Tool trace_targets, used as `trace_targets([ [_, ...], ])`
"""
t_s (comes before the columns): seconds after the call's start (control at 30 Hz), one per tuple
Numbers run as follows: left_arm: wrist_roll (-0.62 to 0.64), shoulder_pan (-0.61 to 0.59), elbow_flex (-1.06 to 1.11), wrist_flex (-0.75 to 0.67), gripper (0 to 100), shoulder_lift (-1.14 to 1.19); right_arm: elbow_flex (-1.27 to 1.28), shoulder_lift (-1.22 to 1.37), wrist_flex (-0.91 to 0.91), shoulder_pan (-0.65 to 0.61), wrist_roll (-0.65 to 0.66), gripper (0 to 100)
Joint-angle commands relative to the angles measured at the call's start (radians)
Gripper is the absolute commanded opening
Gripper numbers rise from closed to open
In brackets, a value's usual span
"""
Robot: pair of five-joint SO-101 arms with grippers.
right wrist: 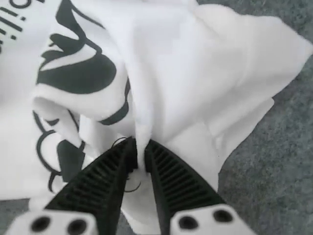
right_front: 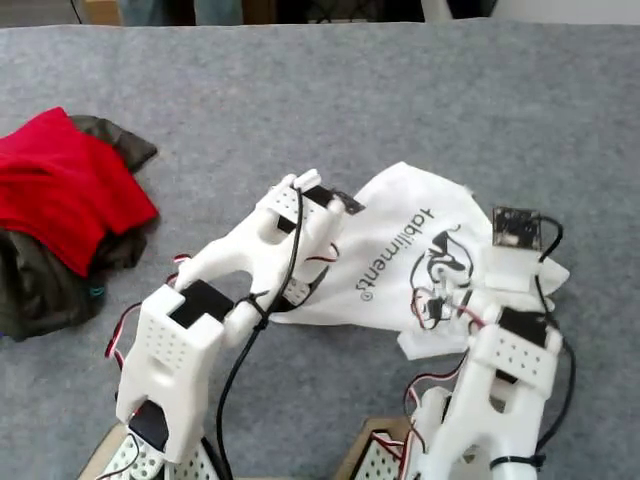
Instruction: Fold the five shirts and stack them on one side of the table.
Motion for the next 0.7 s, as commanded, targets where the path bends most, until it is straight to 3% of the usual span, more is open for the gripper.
trace_targets([
  [0.0,-0.028,-0.048,0.016,0.031,3,-0.103,-0.246,-0.008,0.207,-0.049,0.077,1.6],
  [0.17,-0.089,-0.222,0.097,0.032,3,-0.269,-0.447,-0.008,0.451,-0.183,0.149,16.5],
  [0.33,-0.235,-0.423,0.263,0.032,3,-0.476,-0.556,-0.008,0.640,-0.348,0.276,33.2],
  [0.67,-0.657,-1.023,0.582,0.055,3,-0.844,-0.618,-0.001,0.617,-0.334,0.281,35.7],
])
